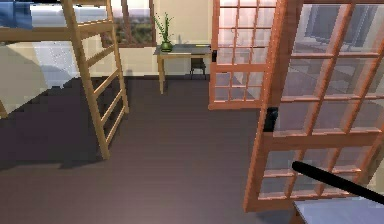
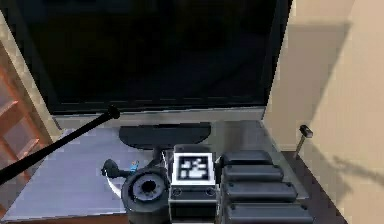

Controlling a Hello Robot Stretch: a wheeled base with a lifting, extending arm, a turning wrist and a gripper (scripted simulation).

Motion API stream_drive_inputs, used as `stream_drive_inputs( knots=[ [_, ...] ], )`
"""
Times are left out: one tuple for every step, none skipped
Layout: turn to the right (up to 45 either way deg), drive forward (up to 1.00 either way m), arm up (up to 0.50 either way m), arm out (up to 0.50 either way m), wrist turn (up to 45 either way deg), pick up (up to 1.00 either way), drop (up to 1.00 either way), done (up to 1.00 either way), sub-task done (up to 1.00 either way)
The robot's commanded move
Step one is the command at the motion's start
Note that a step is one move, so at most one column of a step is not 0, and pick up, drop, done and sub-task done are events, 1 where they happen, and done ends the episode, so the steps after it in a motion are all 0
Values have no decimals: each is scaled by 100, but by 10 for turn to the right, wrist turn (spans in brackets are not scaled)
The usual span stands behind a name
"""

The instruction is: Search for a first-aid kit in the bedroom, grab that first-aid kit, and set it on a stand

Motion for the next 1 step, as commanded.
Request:
stream_drive_inputs(
  knots=[
    [0,0,0,0,0,0,0,100,0]
  ],
)
